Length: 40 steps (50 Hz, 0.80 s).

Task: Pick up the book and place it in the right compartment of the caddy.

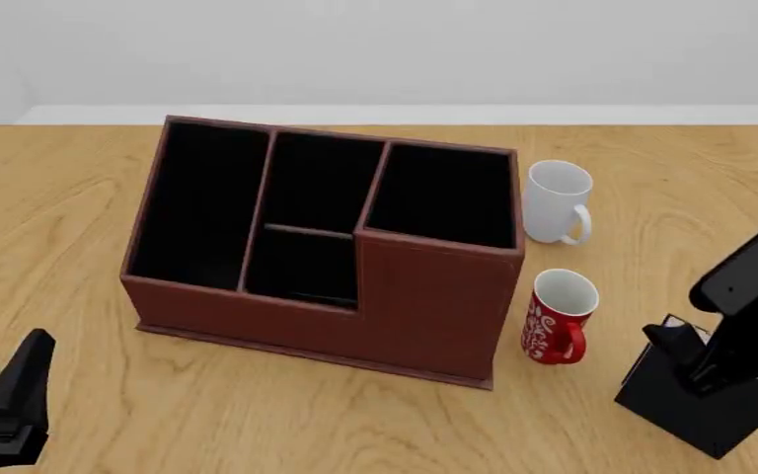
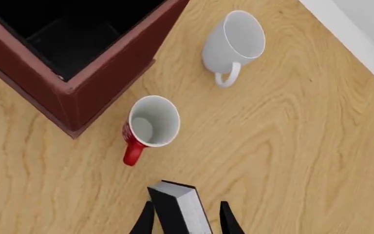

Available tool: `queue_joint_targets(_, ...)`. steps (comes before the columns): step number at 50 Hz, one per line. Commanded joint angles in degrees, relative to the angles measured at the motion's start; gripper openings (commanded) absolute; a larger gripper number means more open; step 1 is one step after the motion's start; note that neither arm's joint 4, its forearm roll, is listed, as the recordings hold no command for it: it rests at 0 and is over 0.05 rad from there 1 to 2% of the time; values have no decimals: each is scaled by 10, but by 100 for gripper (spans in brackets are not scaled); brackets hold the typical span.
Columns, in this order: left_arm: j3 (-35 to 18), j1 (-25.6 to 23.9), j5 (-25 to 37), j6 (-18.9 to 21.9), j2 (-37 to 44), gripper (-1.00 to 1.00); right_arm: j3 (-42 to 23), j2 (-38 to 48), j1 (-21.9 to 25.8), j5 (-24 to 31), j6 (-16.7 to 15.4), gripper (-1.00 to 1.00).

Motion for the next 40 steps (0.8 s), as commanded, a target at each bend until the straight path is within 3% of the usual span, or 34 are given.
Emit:
queue_joint_targets(1, 0, 0, 0, 0, 0, 100, -9, 2, -10, 41, -21, 100)
queue_joint_targets(14, 0, 0, 0, 0, 0, 100, -3, -5, -19, 66, -35, 100)
queue_joint_targets(23, 0, 0, 0, 0, 0, 100, 6, -1, -45, 66, -63, 100)
queue_joint_targets(40, 0, 0, 0, 0, 0, 100, 8, 7, -68, 61, -74, 100)
